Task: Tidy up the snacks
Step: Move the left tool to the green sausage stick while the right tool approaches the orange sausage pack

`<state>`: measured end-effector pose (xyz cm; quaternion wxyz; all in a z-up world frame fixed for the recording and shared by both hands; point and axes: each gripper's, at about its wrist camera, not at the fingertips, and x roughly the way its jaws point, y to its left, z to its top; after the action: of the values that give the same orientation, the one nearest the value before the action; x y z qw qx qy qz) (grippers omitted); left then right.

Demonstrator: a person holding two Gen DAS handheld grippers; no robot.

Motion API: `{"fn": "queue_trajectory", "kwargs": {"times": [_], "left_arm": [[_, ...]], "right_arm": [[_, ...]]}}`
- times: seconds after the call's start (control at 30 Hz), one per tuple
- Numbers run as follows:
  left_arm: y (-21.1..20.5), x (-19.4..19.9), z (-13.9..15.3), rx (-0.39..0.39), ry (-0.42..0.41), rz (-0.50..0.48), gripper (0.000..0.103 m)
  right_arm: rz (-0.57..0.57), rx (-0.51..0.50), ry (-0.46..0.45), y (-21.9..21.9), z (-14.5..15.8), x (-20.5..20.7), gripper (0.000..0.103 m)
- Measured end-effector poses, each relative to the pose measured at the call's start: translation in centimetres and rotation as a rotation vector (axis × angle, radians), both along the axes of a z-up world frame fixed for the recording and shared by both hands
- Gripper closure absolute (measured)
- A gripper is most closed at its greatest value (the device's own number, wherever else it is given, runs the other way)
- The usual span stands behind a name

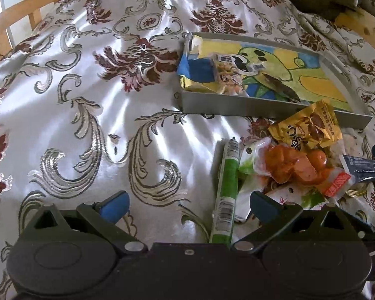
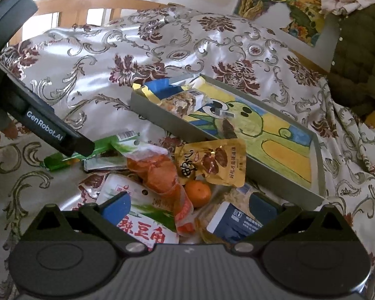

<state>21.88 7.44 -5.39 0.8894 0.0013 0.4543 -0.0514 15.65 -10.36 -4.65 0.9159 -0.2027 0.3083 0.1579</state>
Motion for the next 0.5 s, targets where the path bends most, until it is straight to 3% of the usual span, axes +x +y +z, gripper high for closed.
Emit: {"fn": "queue_trajectory", "kwargs": {"times": [0.5], "left_arm": [[0.0,0.8,-0.5,0.008,0.002,0.002,0.001]], "right_arm": [[0.015,-0.054,-0.019,1.2,-1.1,1.0,0.0]]}}
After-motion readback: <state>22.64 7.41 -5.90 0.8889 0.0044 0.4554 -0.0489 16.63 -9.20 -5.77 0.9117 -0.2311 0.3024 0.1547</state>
